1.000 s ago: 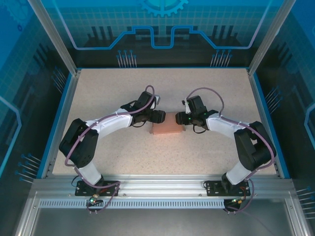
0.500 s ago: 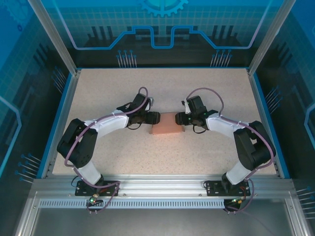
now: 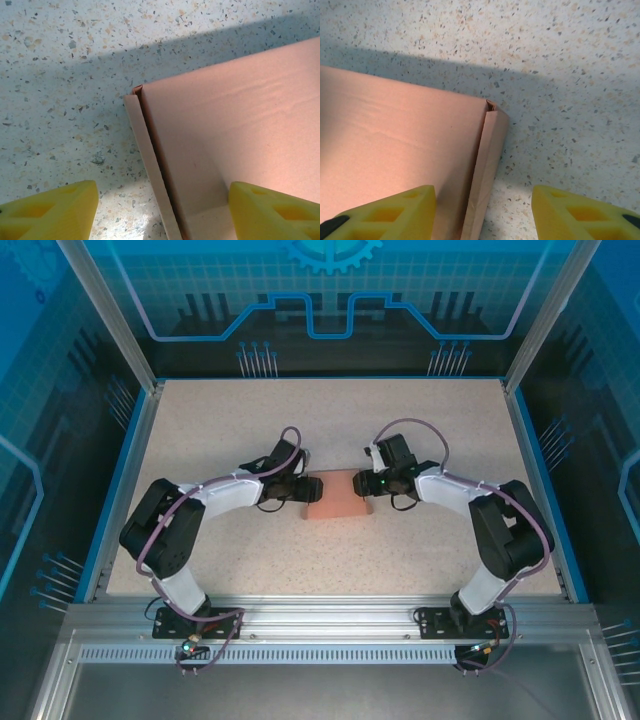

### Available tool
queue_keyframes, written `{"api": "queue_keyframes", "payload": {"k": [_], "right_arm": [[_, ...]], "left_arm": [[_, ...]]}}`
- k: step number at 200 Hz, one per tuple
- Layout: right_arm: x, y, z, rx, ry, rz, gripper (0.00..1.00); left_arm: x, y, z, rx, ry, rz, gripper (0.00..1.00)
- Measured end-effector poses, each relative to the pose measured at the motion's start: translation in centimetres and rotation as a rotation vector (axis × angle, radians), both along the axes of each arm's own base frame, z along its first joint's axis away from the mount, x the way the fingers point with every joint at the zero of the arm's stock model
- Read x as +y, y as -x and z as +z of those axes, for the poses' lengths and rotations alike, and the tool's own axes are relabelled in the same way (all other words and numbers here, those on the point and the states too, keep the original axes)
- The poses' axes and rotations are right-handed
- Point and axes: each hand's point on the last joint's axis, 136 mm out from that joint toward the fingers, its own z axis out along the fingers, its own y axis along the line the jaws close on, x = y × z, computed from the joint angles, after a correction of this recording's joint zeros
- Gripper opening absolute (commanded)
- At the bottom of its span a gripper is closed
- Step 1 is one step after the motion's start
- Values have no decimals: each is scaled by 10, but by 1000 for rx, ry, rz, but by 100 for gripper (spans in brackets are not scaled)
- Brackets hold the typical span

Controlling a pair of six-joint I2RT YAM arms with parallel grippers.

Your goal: Fold the paper box

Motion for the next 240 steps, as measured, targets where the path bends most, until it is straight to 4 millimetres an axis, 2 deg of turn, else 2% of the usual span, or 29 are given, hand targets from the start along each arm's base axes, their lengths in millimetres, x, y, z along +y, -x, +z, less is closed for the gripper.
{"api": "queue_keyframes", "payload": {"k": [60, 113, 143, 176, 211, 240], "right_arm": [[2, -4, 22, -34, -2, 32, 58], [-2, 0, 23, 16, -65, 47, 59], [2, 5, 9, 70, -90, 68, 57], [4, 12, -13, 132, -91, 78, 53], [8, 10, -14, 126, -107, 94, 47], [8, 1, -12, 104, -85, 101, 47]], "left_arm": [[1, 2, 12, -31, 21, 5, 72], [3, 0, 10, -16, 58, 16, 70], [2, 5, -3, 24, 61, 5, 68], [-1, 6, -6, 32, 70, -3, 62], [-4, 7, -8, 42, 90, -15, 60], [-5, 6, -8, 37, 95, -13, 62]]}}
